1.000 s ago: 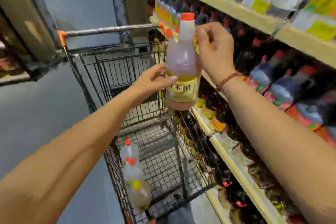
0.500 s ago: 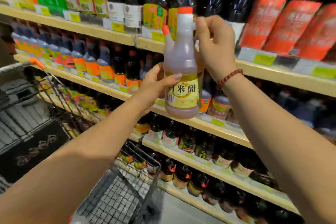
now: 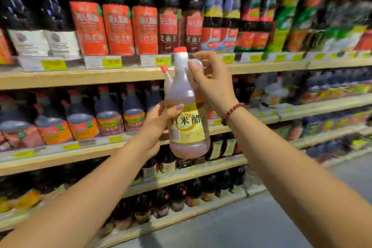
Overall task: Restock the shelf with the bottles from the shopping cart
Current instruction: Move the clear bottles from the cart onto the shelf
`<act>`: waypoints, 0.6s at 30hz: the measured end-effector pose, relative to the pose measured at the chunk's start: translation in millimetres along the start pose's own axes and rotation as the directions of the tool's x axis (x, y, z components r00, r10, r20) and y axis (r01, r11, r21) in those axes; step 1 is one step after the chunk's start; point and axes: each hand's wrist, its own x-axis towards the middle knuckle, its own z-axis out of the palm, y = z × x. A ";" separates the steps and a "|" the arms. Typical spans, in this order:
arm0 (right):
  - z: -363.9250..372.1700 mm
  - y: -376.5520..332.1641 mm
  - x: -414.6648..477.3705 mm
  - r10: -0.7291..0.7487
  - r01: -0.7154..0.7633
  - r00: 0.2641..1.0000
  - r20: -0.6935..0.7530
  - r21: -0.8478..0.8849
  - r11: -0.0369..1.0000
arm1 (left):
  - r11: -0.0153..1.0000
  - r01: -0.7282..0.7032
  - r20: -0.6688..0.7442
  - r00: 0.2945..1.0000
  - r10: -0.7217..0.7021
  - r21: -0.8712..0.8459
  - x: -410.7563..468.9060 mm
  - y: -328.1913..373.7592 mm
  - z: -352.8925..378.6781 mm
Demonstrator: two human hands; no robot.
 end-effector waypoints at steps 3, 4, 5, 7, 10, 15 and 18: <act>-63.0 29.7 -20.2 0.003 -0.001 0.987 0.158 -0.016 1.000 | 0.999 0.043 0.036 0.998 -0.043 0.000 4.9 -18.0 56.2; -83.6 38.6 -25.8 0.008 -0.002 0.981 0.194 -0.035 0.999 | 0.999 0.049 0.047 0.998 -0.049 0.007 7.0 -23.0 74.2; -103.9 47.1 -31.3 0.024 -0.012 0.976 0.218 -0.056 0.998 | 0.998 0.053 0.057 0.997 -0.054 0.014 9.3 -28.1 91.7; -142.5 63.6 -41.7 0.097 -0.079 0.964 0.248 -0.082 0.994 | 0.998 0.066 0.079 0.995 -0.067 0.023 13.4 -39.6 125.4; -193.6 91.6 -57.3 0.208 -0.177 0.924 0.322 -0.121 0.977 | 0.996 0.083 0.100 0.991 -0.086 0.035 21.1 -61.7 171.6; -257.7 141.1 -70.9 0.308 -0.279 0.889 0.338 -0.131 0.951 | 0.988 0.125 0.125 0.983 -0.136 0.093 38.6 -101.0 238.2; -283.7 170.2 -70.6 0.340 -0.311 0.887 0.313 -0.140 0.940 | 0.981 0.153 0.142 0.975 -0.169 0.117 54.0 -120.3 271.0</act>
